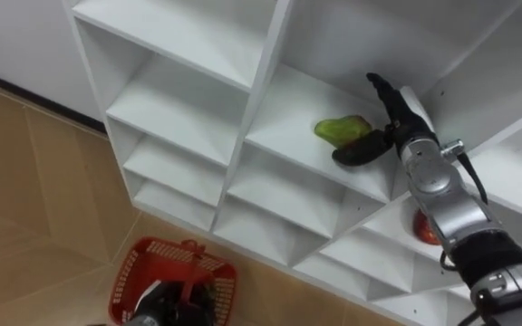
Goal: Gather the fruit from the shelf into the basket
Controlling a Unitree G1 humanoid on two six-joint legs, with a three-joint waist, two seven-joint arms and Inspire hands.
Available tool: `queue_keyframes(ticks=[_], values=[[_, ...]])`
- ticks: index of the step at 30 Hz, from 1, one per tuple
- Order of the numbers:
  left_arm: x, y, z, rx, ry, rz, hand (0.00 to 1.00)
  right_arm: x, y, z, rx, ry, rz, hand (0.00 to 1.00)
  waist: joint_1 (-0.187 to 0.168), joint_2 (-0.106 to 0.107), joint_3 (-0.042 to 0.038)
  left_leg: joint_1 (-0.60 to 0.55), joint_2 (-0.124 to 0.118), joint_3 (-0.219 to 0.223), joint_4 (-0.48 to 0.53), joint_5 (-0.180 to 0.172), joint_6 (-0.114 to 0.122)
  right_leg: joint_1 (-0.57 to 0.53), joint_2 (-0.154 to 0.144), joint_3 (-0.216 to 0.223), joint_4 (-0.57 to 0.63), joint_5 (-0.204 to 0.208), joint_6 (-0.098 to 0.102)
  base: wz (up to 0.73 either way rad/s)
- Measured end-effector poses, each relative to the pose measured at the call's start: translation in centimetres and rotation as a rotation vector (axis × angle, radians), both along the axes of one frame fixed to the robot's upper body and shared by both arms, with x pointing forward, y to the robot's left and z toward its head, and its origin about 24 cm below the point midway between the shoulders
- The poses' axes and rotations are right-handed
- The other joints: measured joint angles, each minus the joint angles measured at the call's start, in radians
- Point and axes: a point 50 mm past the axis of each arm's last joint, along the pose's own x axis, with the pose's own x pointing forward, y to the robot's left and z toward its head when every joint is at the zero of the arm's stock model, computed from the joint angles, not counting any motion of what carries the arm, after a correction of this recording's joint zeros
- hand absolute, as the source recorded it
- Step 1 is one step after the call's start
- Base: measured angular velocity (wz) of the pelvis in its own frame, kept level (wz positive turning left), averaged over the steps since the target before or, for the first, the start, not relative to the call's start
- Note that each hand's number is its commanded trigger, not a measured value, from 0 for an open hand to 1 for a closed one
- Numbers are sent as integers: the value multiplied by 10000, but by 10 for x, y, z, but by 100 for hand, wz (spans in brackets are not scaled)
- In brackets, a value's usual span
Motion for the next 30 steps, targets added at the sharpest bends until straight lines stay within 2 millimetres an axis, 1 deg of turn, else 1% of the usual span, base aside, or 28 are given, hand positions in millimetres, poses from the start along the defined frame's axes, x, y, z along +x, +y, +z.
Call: queue_keyframes(ticks=[3, 7, 8, 12, 14, 18, 20, 23, 30], values=[[5, -1, 2, -1, -114, -46, 100, 0, -1, -1, 2, 19, -12, 0, -3, 1, 0, -20, -1, -2, 19, 0, 0, 1, -9, -119, 1, 1, 0, 0], [7, -1, 3, 0, -166, -69, 100, 2, -2, -2, -36, 144, -74, 0, 10, 27, 8, -27, -1, -2, 40, 0, 0, 3, -9, -121, 5, 4, -6, 0], [7, -1, 3, 1, -166, -71, 100, 2, -2, -2, -49, 167, -95, 0, 20, 72, 32, -32, 0, -2, 59, 0, 0, 3, -7, -119, 5, 6, -9, 0], [7, -2, 3, 8, -167, -173, 100, 3, -2, -2, -21, 167, -113, 0, 29, 135, 7, -71, 0, -11, 119, 0, 0, 2, -4, -118, 10, 16, -10, 0], [9, -4, 3, -43, -199, -220, 100, 5, -2, -1, -48, 184, -116, 0, 29, 221, 0, -78, -1, -13, 147, 0, 0, 1, -4, -118, 10, 29, -12, 0], [11, -6, 4, -22, -238, -328, 100, 6, -3, -1, -96, 271, -141, 0, 32, 325, 3, -50, 2, -14, 162, 1, -1, 27, -2, -119, 18, 35, -18, 0], [9, -6, 2, 33, -78, -416, 100, 7, -4, -2, -135, 349, -142, 0, 28, 387, 6, -3, 3, -12, 145, 1, 0, 49, -5, -116, 56, 39, -17, 0], [7, -7, 1, 76, 49, -529, 100, 7, -4, -3, -136, 418, -149, 0, 42, 424, 11, 50, 14, -10, 143, 1, 0, 47, -11, -117, 152, 38, -17, 0], [5, -6, -1, 109, 208, -529, 100, 7, -2, -4, -128, 460, 2, 0, 44, 423, 8, 65, 14, 29, 156, 4, 1, 47, -24, -116, 156, 38, -17, 0]])
